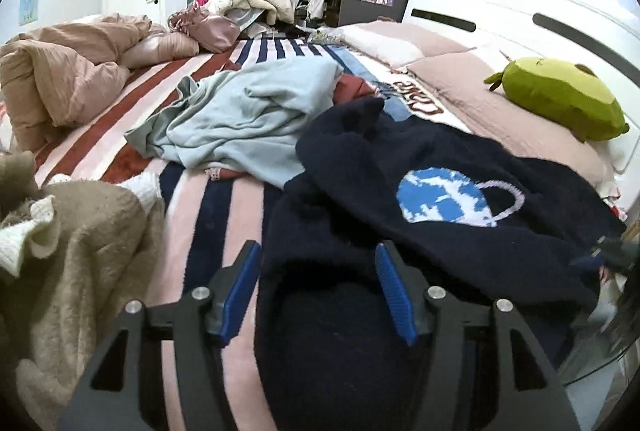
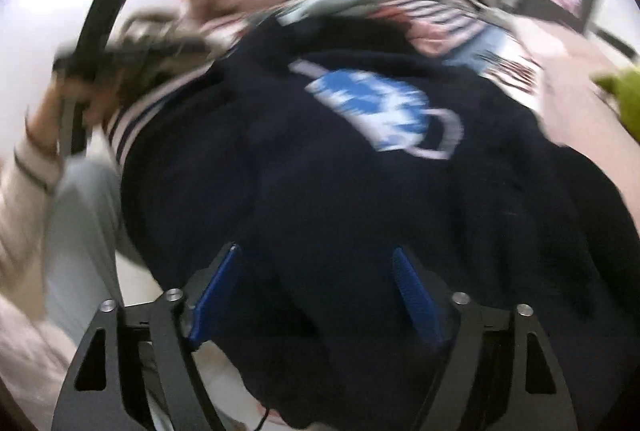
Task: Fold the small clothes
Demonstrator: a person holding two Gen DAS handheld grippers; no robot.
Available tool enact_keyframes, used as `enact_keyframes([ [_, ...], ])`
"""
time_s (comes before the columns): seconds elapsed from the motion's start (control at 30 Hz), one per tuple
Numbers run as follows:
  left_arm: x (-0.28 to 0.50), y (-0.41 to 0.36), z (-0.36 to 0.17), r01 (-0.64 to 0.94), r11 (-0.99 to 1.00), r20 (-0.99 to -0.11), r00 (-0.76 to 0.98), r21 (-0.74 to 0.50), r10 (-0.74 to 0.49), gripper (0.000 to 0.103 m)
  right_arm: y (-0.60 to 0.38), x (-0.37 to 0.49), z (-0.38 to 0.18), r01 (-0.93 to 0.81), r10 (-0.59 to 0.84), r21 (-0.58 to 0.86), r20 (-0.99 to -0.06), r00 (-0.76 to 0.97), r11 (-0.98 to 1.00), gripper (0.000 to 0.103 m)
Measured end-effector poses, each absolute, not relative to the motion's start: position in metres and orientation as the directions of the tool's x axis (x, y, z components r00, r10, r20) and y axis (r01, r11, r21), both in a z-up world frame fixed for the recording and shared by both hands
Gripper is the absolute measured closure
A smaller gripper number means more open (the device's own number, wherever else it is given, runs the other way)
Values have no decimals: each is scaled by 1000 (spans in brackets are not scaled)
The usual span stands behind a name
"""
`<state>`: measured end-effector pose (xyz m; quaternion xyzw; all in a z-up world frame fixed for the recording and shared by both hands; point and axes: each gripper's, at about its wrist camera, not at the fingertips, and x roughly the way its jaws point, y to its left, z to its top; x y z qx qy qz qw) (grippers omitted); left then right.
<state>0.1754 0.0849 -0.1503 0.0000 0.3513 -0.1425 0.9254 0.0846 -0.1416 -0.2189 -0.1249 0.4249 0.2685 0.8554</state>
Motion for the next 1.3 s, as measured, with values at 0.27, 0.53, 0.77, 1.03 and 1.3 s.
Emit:
enact_keyframes([
  [0.27, 161, 86, -142, 274, 955, -626, 726, -118, -285, 48, -132, 102, -216, -400, 111, -227, -738, 666, 888, 99],
  [0.53, 149, 98, -138, 298, 945, -603, 731, -137, -318, 48, -140, 83, -157, -437, 470, 254, -720, 510, 863, 100],
  [0.77, 162, 88, -142, 329, 933, -627, 699, -144, -343, 48, -185, 88, -149, -300, 654, 588, -601, 460, 751, 100],
  [1.03, 219, 41, -167, 350, 911, -693, 602, -216, -396, 58, -263, 121, -231, -98, 413, 422, -771, 485, 901, 99],
  [1.3, 266, -12, -177, 388, 902, -688, 602, -190, -404, 58, -269, 115, -229, -171, 415, 384, -747, 520, 907, 101],
])
